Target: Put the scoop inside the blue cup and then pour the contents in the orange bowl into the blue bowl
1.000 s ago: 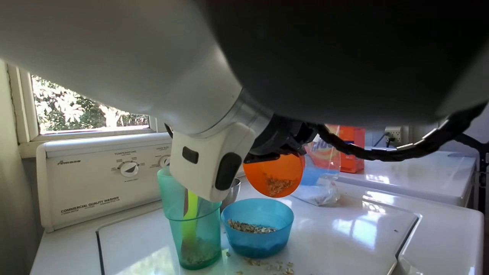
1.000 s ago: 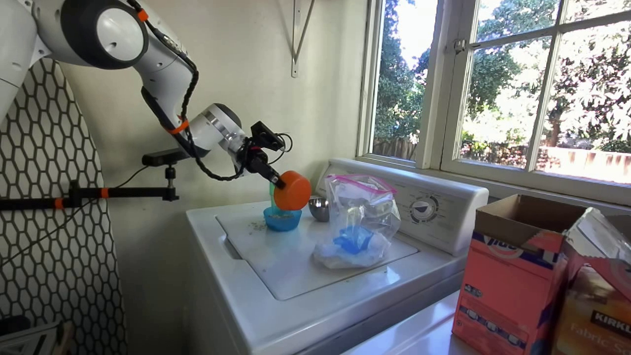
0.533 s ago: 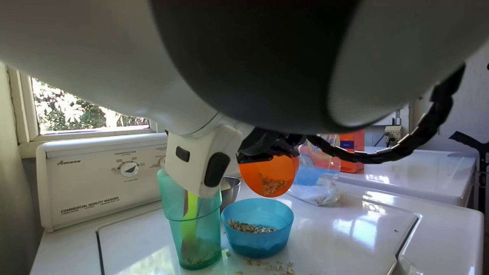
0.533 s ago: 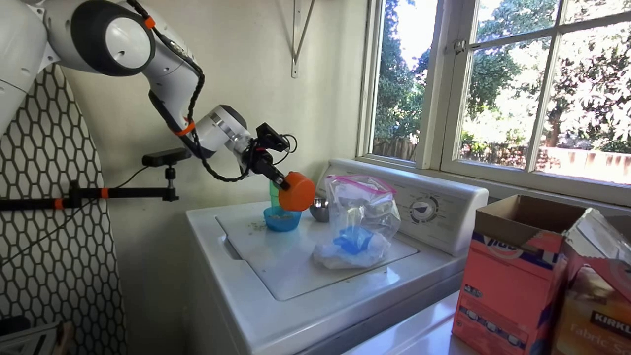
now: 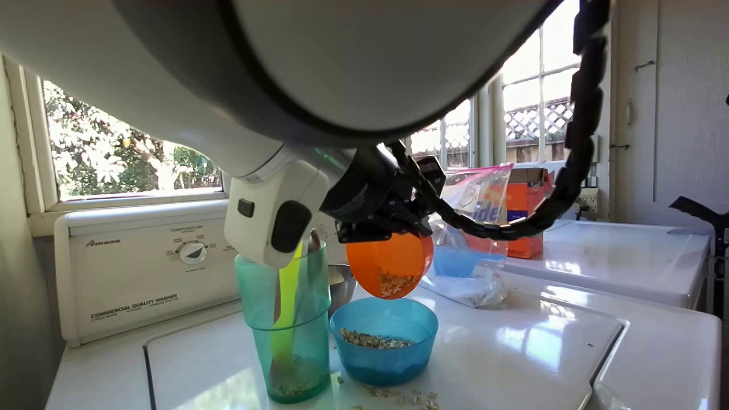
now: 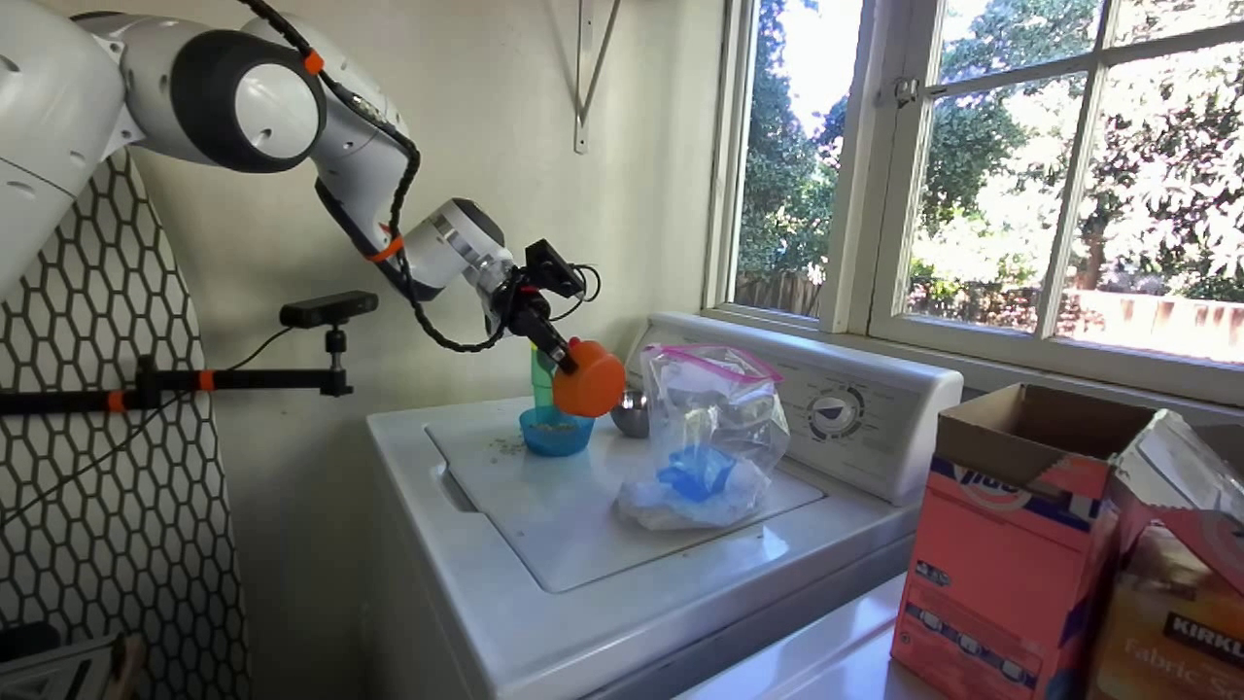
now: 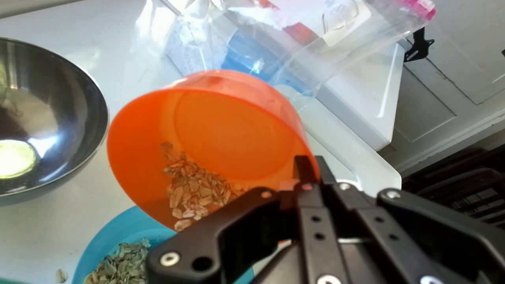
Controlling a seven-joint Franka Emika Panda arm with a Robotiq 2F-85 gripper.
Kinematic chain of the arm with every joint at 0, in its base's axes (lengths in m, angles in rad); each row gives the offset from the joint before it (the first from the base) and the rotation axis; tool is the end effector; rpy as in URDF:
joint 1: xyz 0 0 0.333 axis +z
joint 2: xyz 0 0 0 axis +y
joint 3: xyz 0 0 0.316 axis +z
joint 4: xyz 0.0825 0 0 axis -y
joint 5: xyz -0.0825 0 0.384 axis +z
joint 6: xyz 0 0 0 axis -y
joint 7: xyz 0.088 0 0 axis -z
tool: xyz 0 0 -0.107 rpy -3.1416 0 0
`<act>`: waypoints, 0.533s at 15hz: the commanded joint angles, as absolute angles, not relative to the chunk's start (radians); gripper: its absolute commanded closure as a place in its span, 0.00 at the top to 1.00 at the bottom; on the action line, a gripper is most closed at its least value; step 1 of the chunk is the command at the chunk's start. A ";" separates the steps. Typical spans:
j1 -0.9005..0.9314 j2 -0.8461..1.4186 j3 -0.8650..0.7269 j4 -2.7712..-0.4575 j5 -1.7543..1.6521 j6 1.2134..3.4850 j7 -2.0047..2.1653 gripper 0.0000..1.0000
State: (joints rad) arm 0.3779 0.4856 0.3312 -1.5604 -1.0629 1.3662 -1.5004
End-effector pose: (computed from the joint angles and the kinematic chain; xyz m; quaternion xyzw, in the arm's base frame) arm 0.5639 0.3005 0.3863 0.3224 0.7929 -0.4262 0.2927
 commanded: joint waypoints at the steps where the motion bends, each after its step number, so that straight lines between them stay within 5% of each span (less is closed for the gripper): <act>1: 0.389 0.489 0.320 -1.546 -1.052 1.365 -1.511 0.04; 8: 0.412 0.533 0.316 -1.516 -1.043 1.269 -1.612 0.01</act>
State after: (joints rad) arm 0.3831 0.5013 0.3295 -1.5433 -1.0506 1.3417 -1.5539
